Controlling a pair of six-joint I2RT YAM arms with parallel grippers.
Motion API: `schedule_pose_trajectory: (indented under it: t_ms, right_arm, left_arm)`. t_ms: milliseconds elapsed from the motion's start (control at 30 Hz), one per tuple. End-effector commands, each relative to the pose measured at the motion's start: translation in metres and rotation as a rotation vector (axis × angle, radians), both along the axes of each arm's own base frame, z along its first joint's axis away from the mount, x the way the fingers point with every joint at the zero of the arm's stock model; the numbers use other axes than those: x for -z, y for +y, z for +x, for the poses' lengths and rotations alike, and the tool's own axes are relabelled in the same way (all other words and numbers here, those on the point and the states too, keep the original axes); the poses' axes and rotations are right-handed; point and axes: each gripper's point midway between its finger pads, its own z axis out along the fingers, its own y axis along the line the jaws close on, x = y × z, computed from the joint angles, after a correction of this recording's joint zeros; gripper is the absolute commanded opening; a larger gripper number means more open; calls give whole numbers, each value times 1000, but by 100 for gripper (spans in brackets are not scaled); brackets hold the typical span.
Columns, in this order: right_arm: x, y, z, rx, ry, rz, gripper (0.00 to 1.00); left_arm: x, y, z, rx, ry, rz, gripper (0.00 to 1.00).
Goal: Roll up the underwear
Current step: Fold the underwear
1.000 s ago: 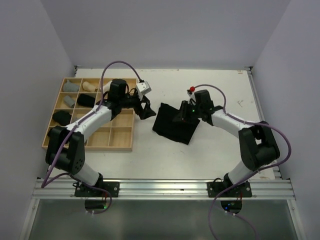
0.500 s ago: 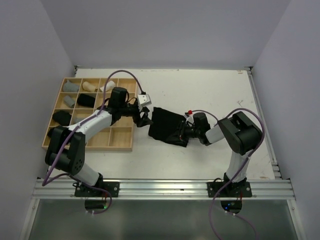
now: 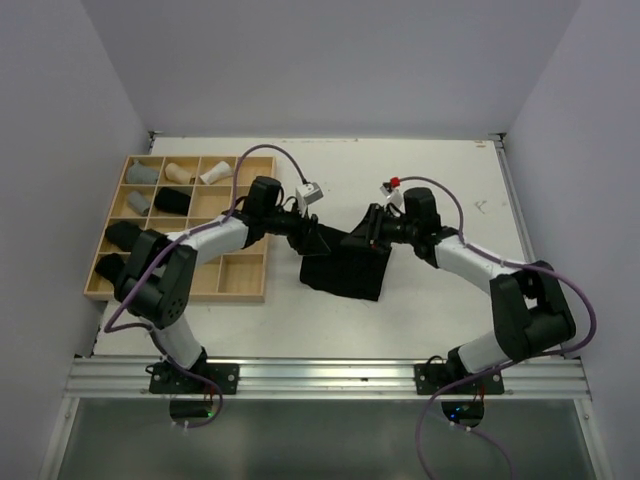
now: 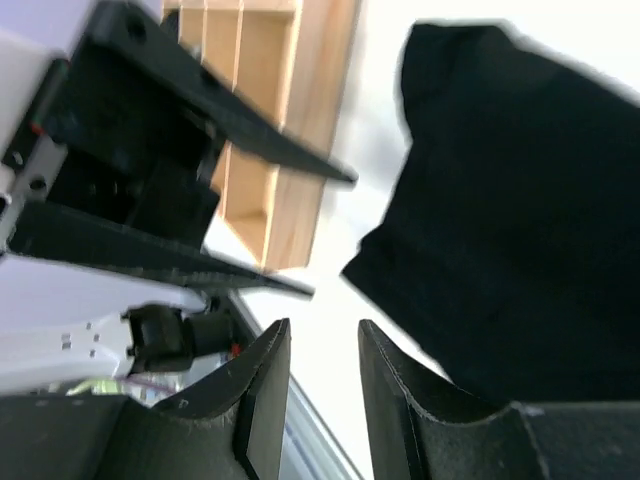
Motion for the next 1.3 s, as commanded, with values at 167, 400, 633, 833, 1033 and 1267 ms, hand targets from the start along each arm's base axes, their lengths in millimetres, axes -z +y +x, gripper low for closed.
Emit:
schedule_pose_trajectory:
  t_ms: [167, 400, 633, 833, 1033, 1267]
  right_arm:
    - [93, -36, 3, 151, 261, -52, 35]
    - [145, -67, -14, 243, 407, -124, 32]
    - [147, -78, -16, 181, 412, -188, 30]
    - [91, -72, 6, 101, 213, -165, 26]
    - [20, -80, 2, 16, -49, -262, 28]
    - [16, -99, -43, -120, -170, -615, 39]
  left_arm:
    - [12, -41, 2, -43, 295, -169, 57]
    - [63, -44, 18, -96, 401, -122, 56]
    - [105, -41, 9, -67, 494, -91, 55]
    - [12, -41, 18, 49, 158, -148, 60]
    - [-43, -25, -1, 133, -164, -133, 69]
    - [-1, 19, -35, 429, -502, 107, 70]
